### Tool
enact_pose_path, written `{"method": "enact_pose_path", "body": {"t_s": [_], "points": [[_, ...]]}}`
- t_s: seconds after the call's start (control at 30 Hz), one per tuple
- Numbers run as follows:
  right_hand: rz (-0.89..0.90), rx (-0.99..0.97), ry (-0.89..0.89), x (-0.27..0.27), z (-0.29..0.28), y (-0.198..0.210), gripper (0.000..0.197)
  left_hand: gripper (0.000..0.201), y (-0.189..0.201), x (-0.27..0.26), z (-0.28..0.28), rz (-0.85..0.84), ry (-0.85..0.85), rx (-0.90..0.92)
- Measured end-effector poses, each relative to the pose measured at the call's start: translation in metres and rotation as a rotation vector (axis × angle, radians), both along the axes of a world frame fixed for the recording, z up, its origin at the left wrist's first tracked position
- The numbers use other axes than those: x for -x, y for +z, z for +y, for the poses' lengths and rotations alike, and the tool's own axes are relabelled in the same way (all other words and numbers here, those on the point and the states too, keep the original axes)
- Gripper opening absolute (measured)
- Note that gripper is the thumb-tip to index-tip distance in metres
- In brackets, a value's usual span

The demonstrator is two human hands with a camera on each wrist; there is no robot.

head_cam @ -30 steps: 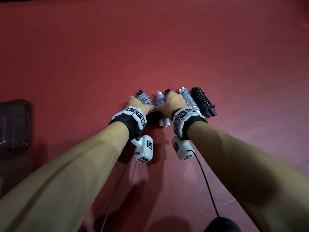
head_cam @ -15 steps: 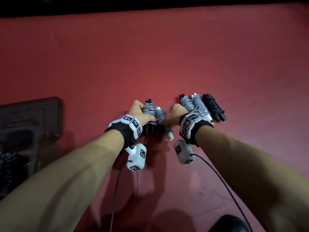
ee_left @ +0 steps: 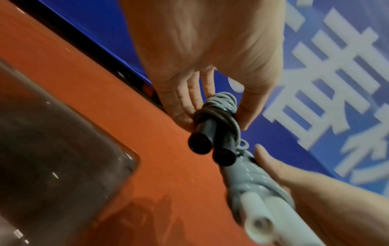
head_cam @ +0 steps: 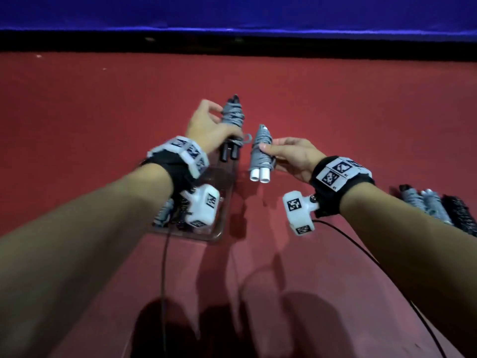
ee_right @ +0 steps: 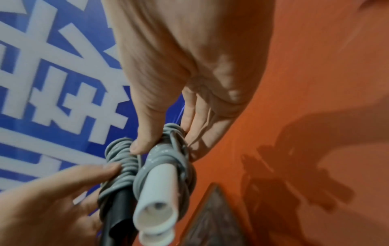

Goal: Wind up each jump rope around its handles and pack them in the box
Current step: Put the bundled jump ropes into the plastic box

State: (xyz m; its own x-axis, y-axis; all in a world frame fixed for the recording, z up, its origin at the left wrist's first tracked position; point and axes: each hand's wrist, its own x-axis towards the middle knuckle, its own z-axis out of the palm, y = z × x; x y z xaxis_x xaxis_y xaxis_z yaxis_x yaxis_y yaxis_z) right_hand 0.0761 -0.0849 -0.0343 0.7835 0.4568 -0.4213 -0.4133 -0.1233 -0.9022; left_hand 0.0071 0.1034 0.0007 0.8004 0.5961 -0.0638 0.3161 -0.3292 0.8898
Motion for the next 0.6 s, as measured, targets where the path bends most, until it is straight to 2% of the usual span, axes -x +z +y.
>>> {"method": "enact_pose_path", "body": {"t_s": [0.1, 0.2, 0.33, 0.47, 0.53, 0.6], "points": [[-0.033, 0.090, 0.159, 0.025, 0.058, 0.017, 0.018, 0.049, 0.016, 0.040, 0.077, 0.095, 0.129, 0.060], [-0.105, 0.307, 0.337, 0.048, 0.102, 0.020, 0.032, 0.030, 0.012, 0.078, 0.124, 0.420, 0.001, -0.006], [-0.167, 0.558, 0.522, 0.070, 0.139, -0.002, 0.032, 0.054, -0.024, 0.107, 0.129, 0.727, -0.194, -0.073], [-0.353, 0.827, 0.706, 0.081, 0.164, -0.022, 0.032, 0.044, -0.051, 0.107, 0.116, 0.793, -0.317, -0.060], [-0.420, 0.919, 0.794, 0.085, 0.171, -0.030, 0.026, 0.048, -0.058, 0.104, 0.114, 0.792, -0.318, -0.083], [-0.470, 0.996, 0.831, 0.086, 0.175, -0.037, 0.028, 0.056, -0.065, 0.100, 0.114, 0.783, -0.293, -0.069]]}}
